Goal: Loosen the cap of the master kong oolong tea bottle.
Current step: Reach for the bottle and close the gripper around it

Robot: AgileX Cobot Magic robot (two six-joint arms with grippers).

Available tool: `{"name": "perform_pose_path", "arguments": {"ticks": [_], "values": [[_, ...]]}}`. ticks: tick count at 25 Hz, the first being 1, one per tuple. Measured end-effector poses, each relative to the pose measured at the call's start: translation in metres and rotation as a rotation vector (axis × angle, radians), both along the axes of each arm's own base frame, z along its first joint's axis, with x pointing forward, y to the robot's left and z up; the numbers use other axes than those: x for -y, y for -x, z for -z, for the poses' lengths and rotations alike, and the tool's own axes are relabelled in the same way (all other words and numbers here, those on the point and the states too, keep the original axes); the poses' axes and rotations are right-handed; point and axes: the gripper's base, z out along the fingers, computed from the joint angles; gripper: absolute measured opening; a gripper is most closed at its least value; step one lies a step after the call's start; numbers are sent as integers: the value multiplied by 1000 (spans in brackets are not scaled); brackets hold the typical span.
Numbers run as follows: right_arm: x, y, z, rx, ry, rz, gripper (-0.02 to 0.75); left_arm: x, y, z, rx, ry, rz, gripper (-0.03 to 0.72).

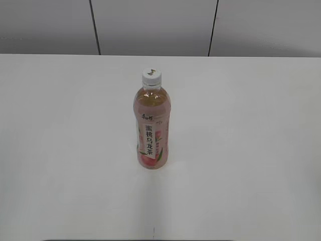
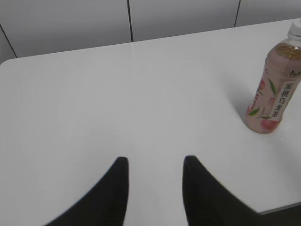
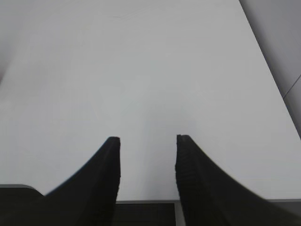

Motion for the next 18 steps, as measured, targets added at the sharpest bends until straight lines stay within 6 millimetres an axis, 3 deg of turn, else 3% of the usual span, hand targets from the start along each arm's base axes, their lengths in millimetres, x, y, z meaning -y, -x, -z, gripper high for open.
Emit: {"name": "perform_pose_path", "arguments": {"ticks": [18], "values": [[0, 0, 0, 0, -3, 1, 304, 0, 0, 0, 0, 0, 0, 241]]}}
